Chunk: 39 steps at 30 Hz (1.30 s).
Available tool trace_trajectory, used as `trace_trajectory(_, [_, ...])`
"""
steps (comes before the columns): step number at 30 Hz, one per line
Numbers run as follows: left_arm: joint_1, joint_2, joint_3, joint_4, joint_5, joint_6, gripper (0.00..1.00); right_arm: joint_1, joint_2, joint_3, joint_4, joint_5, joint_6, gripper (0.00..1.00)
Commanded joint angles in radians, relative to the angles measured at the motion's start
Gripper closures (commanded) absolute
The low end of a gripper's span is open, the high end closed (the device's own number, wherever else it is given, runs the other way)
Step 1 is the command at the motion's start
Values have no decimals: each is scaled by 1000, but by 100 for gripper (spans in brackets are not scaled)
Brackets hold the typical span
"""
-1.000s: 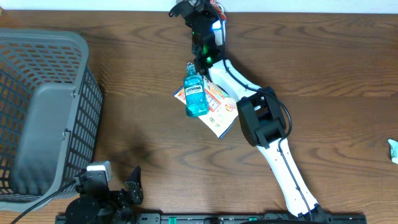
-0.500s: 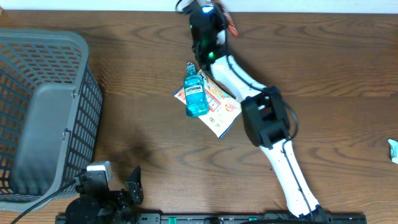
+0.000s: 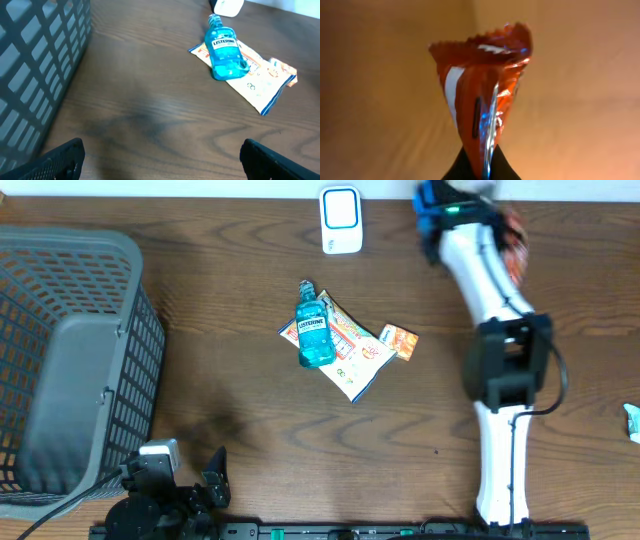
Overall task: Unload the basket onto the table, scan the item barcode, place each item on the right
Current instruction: 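Carry the red snack bar to the right table edge and drop it, then reach the right gripper to the orange Kleenex pack and grasp it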
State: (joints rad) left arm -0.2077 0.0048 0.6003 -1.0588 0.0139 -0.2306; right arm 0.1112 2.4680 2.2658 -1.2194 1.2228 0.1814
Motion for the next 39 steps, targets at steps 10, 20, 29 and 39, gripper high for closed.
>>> trace_trajectory(10, [-4, 0, 4, 0, 1, 16, 1, -427, 8, -283, -18, -291, 390, 99])
trace_trajectory(20, [-4, 0, 4, 0, 1, 16, 1, -582, -63, -252, -65, -432, 392, 99])
trace_trajectory(29, [-4, 0, 4, 0, 1, 16, 1, -586, -385, -224, -42, -922, 386, 1])
trace_trajectory(39, [-4, 0, 4, 0, 1, 16, 1, -354, -565, -227, -117, -1504, 386, 1])
